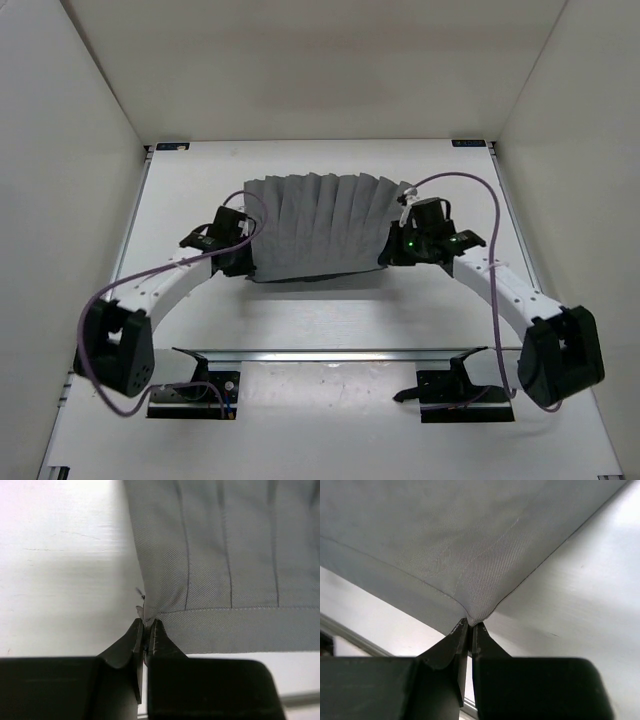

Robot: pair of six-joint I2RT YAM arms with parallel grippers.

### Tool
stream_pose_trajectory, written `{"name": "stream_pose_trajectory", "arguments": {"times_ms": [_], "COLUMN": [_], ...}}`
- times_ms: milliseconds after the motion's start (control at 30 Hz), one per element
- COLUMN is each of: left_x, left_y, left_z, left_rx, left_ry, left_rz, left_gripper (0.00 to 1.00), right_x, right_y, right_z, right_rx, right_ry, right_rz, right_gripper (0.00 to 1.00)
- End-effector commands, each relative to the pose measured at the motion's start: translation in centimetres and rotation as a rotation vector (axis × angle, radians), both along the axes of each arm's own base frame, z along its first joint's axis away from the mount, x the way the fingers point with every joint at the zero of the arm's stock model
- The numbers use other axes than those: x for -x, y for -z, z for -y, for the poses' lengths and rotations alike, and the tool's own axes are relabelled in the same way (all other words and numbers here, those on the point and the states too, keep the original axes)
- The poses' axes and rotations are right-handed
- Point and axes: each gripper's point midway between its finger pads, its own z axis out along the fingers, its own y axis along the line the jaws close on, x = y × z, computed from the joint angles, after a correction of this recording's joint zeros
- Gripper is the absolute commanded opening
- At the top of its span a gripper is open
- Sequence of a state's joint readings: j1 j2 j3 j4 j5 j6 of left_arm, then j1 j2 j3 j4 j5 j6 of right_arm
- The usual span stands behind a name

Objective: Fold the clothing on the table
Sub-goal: Fold the skirt

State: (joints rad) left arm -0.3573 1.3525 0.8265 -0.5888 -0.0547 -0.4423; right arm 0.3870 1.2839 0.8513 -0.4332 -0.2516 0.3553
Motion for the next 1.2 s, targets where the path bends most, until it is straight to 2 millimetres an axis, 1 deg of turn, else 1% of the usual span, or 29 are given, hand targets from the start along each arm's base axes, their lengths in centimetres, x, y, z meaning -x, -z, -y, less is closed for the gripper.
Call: {"name": "stream_pose_trajectory", "arguments": {"times_ms": [0, 100, 200, 267, 300, 333, 367, 400, 433, 467, 500, 533, 567, 600, 633, 667, 700, 733, 767, 800, 833, 867, 900, 933, 967, 1033, 1067, 1133, 1167], "left_x": [0.7, 0.4, -1.0, -3.1, -3.9, -5.9, -7.3, -8.6, -10.7, -13.0, -15.6, -16.3, -18.3, -19.3, -19.8, -20.0, -19.3, -18.8, -17.7, -16.7, -15.3, -15.0, -13.9, -12.3, -11.8, -8.5, -7.6, -3.6, -2.5], "left_y": [-3.6, -7.2, -12.3, -15.0, -15.2, -17.2, -16.8, -17.3, -18.5, -20.3, -22.9, -23.6, -25.9, -28.8, -29.9, -32.1, -33.4, -33.4, -33.2, -32.0, -29.9, -29.5, -27.2, -24.2, -23.0, -16.4, -14.6, -8.0, -6.2], "left_z": [-1.6, -1.5, -1.4, -1.5, -1.8, -1.4, -1.1, -1.2, -1.3, -1.2, -1.0, -1.2, -1.2, -1.1, -1.2, -1.2, -1.2, -1.5, -1.7, -2.1, -2.5, -2.6, -2.1, -2.3, -1.7, -1.1, -1.3, -0.3, -0.3], "left_rx": [-0.025, 0.015, 0.098, 0.094, 0.091, 0.093, 0.091, 0.096, 0.106, 0.104, 0.113, 0.107, 0.105, 0.099, 0.103, 0.109, 0.133, 0.132, 0.137, 0.136, 0.108, 0.111, 0.119, 0.116, 0.128, 0.159, 0.165, 0.230, 0.239], "left_ry": [0.018, 0.023, -0.003, -0.002, -0.014, -0.002, 0.003, -0.009, -0.022, -0.032, -0.037, -0.039, -0.040, -0.039, -0.041, -0.046, -0.050, -0.055, -0.057, -0.063, -0.077, -0.082, -0.069, -0.078, -0.068, -0.066, -0.081, -0.072, -0.081], "left_rz": [0.057, 0.145, 0.264, 0.326, 0.328, 0.372, 0.355, 0.371, 0.396, 0.432, 0.484, 0.475, 0.498, 0.531, 0.546, 0.594, 0.635, 0.643, 0.656, 0.650, 0.619, 0.632, 0.602, 0.547, 0.539, 0.426, 0.391, 0.266, 0.230], "left_gripper": [0.00, 0.00, 0.00, 0.00, 0.00, 0.00, 0.00, 0.00, 0.00, 0.00, 0.00, 0.00, 0.00, 0.00, 0.00, 0.00, 0.00, 0.00, 0.00, 0.00, 0.00, 0.00, 0.00, 0.00, 0.00, 0.00, 0.00, 0.00, 0.00], "right_x": [-0.4, 0.0, -0.4, -2.4, -3.7, -5.6, -7.0, -8.6, -11.0, -12.6, -14.5, -17.0, -17.6, -18.7, -19.8, -19.1, -19.5, -18.0, -17.4, -17.8, -17.1, -16.3, -16.2, -15.7, -14.8, -12.8, -12.1, -9.4, -8.2], "right_y": [-4.1, -7.4, -11.8, -14.9, -14.5, -15.1, -17.2, -16.7, -18.2, -21.4, -20.3, -22.6, -27.6, -29.9, -29.3, -32.4, -31.5, -32.8, -32.1, -29.4, -29.9, -26.8, -23.4, -22.7, -19.1, -12.4, -11.5, -5.7, -5.0], "right_z": [2.3, 2.8, 3.2, 3.5, 3.5, 3.5, 3.4, 3.1, 3.2, 3.2, 3.3, 3.2, 3.3, 3.3, 3.0, 2.8, 2.6, 2.9, 3.1, 3.3, 3.3, 3.4, 3.4, 3.3, 3.2, 2.9, 3.0, 3.0, 2.6], "right_rx": [-0.010, -0.044, -0.104, -0.093, -0.081, -0.057, -0.056, -0.051, -0.046, -0.045, -0.013, 0.001, -0.003, 0.015, 0.027, 0.014, 0.006, -0.016, -0.027, -0.025, -0.043, -0.041, -0.038, -0.048, -0.044, -0.039, -0.043, -0.067, -0.093], "right_ry": [0.048, 0.037, 0.039, 0.034, 0.049, 0.034, 0.025, 0.024, 0.027, 0.023, 0.026, 0.031, 0.030, 0.027, 0.026, 0.027, 0.020, 0.021, 0.019, 0.025, 0.026, 0.018, 0.021, 0.017, 0.011, 0.017, 0.021, 0.053, 0.040], "right_rz": [0.075, 0.130, 0.234, 0.313, 0.285, 0.304, 0.357, 0.338, 0.376, 0.458, 0.426, 0.475, 0.558, 0.589, 0.566, 0.640, 0.635, 0.665, 0.659, 0.613, 0.642, 0.578, 0.519, 0.522, 0.450, 0.312, 0.297, 0.149, 0.125], "right_gripper": [0.00, 0.00, 0.00, 0.00, 0.00, 0.00, 0.00, 0.00, 0.00, 0.00, 0.00, 0.00, 0.00, 0.00, 0.01, 0.00, 0.00, 0.00, 0.01, 0.00, 0.00, 0.00, 0.00, 0.00, 0.00, 0.00, 0.00, 0.00, 0.00]}}
